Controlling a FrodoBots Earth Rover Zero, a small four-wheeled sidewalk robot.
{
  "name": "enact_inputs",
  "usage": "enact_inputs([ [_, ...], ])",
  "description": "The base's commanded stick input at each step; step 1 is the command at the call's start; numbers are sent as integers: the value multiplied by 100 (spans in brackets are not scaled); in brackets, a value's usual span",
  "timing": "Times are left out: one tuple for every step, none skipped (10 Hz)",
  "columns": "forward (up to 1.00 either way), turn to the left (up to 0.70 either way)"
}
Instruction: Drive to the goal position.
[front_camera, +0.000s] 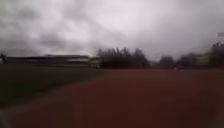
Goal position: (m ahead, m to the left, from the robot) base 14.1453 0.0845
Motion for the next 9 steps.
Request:
enact_inputs([
  [70, 0],
  [70, 0],
  [70, 0],
  [70, 0],
  [70, 0],
  [70, 0],
  [70, 0],
  [70, 0],
  [70, 0],
])
